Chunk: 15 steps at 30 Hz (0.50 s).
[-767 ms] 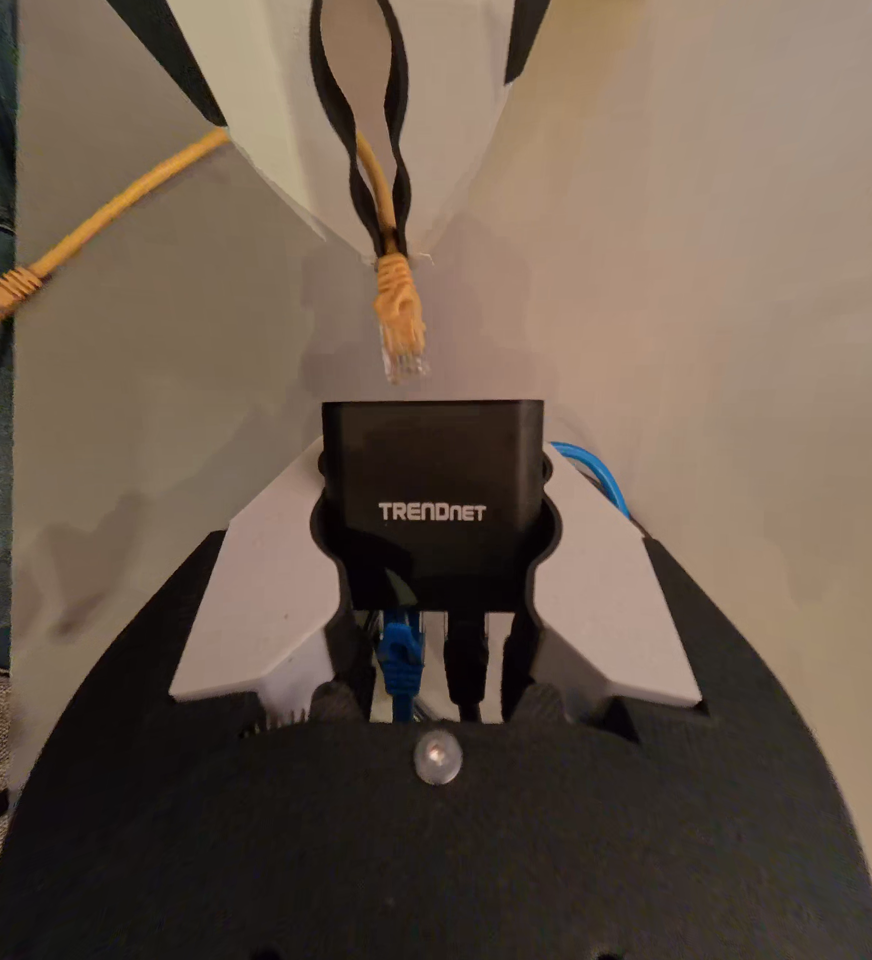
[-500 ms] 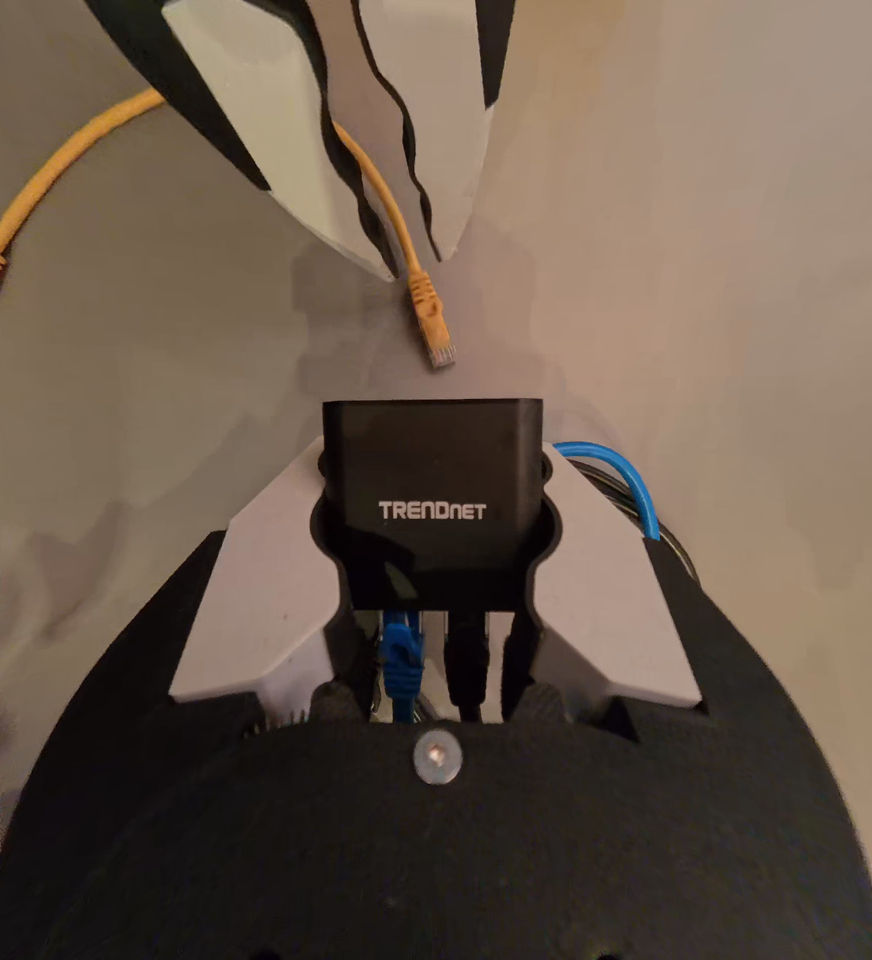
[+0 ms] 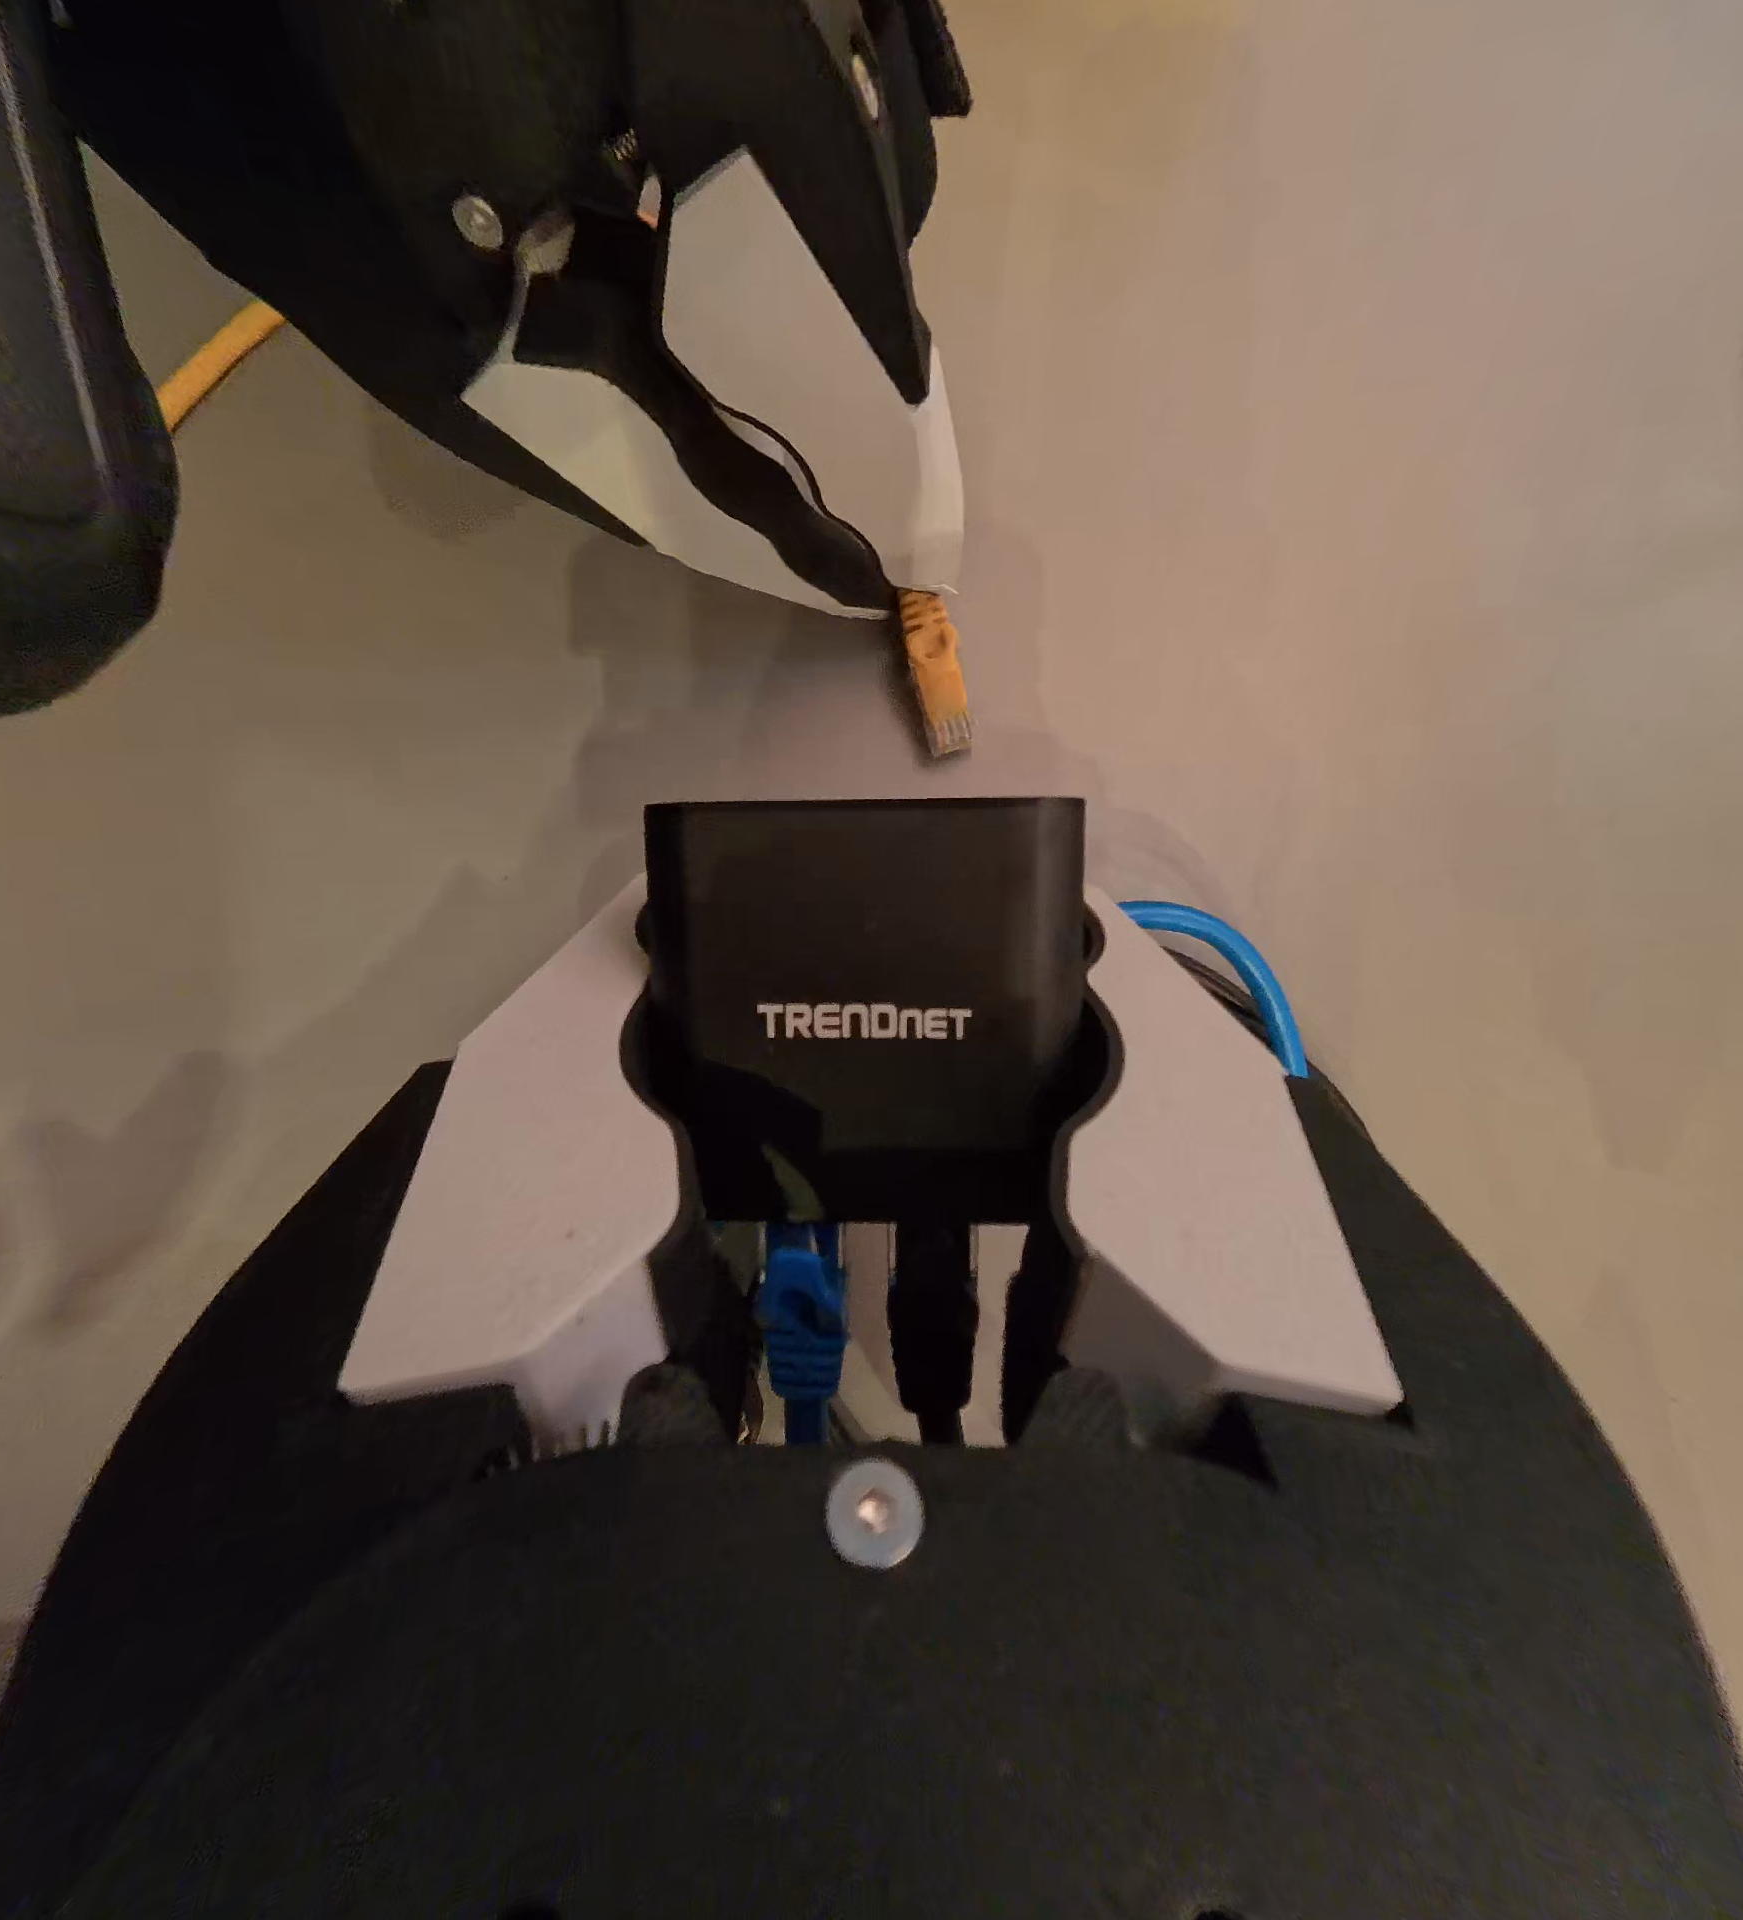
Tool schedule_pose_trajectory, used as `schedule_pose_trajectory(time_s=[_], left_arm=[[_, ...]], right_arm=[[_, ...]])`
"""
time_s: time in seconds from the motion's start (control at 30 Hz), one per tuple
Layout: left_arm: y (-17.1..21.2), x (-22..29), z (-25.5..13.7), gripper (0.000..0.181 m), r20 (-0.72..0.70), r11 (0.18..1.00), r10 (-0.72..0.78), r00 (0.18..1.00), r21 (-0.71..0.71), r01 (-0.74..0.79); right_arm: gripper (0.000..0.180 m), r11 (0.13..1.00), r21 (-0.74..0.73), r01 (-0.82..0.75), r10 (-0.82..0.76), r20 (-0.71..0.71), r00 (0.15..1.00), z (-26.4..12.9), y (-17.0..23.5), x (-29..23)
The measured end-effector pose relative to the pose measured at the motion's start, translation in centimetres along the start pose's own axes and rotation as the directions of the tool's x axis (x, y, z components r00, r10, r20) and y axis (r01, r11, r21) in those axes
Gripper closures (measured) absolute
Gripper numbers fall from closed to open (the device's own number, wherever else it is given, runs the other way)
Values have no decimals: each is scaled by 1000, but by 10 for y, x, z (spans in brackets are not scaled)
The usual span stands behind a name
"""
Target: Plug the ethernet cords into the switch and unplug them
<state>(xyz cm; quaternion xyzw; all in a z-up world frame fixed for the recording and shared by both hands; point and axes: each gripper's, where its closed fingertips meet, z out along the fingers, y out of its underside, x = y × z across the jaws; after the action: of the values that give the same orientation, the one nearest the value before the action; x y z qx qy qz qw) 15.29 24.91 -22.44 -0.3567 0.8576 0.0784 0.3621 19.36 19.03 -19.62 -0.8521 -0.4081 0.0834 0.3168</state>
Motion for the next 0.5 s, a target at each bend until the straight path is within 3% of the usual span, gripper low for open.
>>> schedule_pose_trajectory(time_s=[0.23,0.5], left_arm=[[-9,-26,-24,172,127,995,-27,992,95,15],[-24,-40,-57,172,15,993,2,1000,118,-4]], right_arm=[[107,1000,-4,-6,6,-11,1000,0,0,6],[107,999,-34,20,-21,-53,998,0,-5,16]])
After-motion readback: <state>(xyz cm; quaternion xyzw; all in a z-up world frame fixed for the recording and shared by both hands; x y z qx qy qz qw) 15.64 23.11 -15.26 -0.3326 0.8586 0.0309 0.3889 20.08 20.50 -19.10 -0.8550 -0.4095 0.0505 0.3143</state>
